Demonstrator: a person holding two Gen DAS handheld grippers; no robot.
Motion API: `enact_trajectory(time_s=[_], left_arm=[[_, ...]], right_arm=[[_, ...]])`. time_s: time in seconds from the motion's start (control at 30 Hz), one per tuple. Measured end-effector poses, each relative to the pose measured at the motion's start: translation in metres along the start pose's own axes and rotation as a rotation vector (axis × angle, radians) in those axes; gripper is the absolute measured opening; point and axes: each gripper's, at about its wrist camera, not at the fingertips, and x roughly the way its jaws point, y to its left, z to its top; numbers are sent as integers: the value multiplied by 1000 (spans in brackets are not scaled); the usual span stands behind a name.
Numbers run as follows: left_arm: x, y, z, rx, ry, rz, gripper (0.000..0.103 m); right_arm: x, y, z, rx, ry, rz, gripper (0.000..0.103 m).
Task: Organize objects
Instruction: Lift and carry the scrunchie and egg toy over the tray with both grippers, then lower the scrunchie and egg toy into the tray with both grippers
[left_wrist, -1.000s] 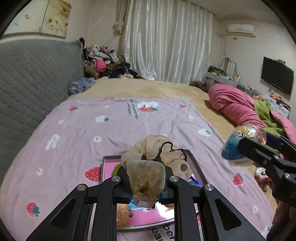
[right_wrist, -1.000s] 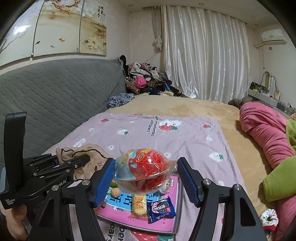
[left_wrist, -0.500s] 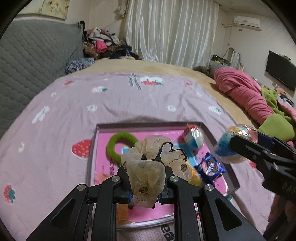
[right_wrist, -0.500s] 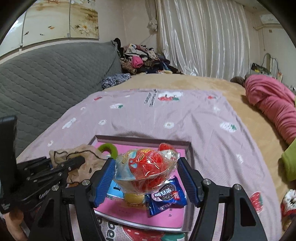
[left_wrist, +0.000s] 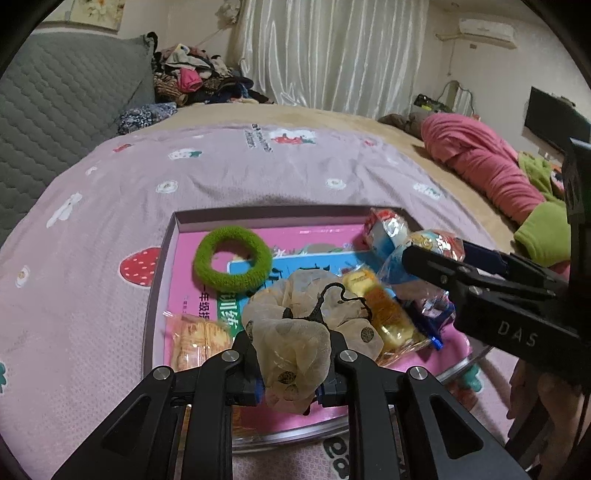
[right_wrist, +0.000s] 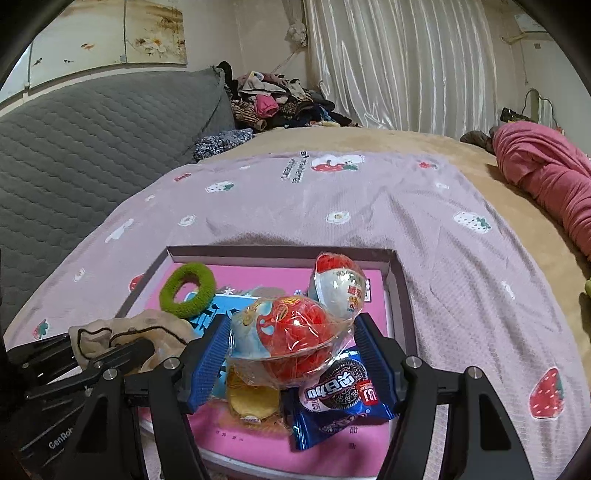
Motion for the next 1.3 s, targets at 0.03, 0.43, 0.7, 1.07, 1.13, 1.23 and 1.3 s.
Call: enact_trajectory(time_s=[0.03,0.43,0.7,1.07,1.13,1.23,1.3], left_arm=[[2,0,-1,0,7,-1,19],[18,2,-8,14,44,12,22],[24,4,-12,18,64,16,27],[25,4,-11,21,56,16,40],[24,4,-11,18,59,9,43],[24,3,-12,19,62,7,47],[23,3,-11,20,66,0,50]], right_arm=[[3,-1,-2,2,1,-2,69],[15,-4,-6,8,-14,-24,69],[17,-7,-6,21,-16,-26,70],[20,-8,-8,17,0,-30,72],[21,-9,-8,18,3,-32,73],[22,-7,-10,11,11,-37,76],[23,-6,-10,6,18,-38,77]])
